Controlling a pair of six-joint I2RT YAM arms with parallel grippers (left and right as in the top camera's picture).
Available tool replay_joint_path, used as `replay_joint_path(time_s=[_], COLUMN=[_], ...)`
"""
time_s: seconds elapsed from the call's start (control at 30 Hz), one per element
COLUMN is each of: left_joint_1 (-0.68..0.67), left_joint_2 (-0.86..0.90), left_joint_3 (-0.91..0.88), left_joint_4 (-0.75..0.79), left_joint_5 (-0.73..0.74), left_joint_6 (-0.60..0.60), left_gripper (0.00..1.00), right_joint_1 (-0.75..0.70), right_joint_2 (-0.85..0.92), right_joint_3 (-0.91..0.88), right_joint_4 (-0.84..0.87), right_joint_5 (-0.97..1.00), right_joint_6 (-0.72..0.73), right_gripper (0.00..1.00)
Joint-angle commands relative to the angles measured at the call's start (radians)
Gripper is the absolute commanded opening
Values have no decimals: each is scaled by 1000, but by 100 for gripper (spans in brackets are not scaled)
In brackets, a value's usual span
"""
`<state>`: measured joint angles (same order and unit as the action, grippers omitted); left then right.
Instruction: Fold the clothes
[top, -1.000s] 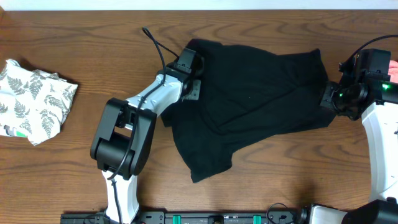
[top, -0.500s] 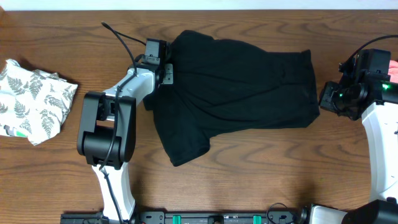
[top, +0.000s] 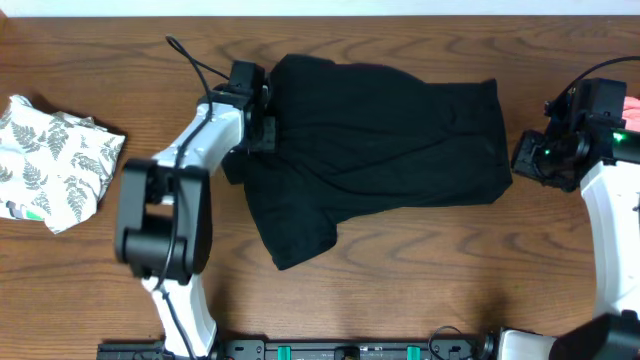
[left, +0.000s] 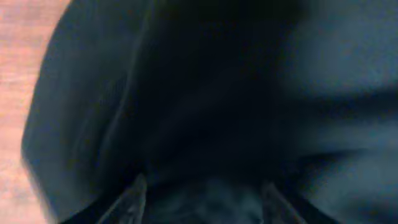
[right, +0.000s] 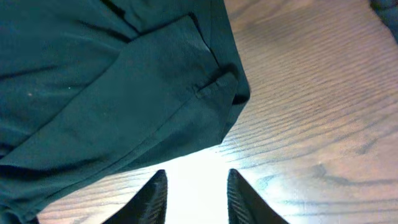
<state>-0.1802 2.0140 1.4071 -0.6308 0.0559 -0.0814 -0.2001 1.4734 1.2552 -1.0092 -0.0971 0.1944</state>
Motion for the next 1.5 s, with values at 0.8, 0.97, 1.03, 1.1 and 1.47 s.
replay_joint_path(time_s=[0.8, 0.97, 1.03, 1.1, 1.47], left_joint_1=[-256, -256, -256, -256, -256], left_joint_2=[-270, -270, -270, -270, -270], left_joint_3=[-114, -146, -147, -147, -147], left_joint_4=[-341, -340, -340, -340, -341], left_joint_5=[179, 179, 179, 179, 179], left_joint_6=[-165, -164, -164, -164, -164], left_gripper=[68, 68, 68, 68, 68], right_joint_1=[-12, -12, -12, -12, -18], right_joint_2=[470, 468, 468, 468, 468], right_joint_3=[-3, 2, 3, 3, 14], right_joint_4=[216, 223, 220, 218, 205], right_joint_5=[-101, -106, -115, -118, -116], right_joint_6=[-99, -98, -98, -98, -98], right_gripper=[27, 27, 23, 10, 32])
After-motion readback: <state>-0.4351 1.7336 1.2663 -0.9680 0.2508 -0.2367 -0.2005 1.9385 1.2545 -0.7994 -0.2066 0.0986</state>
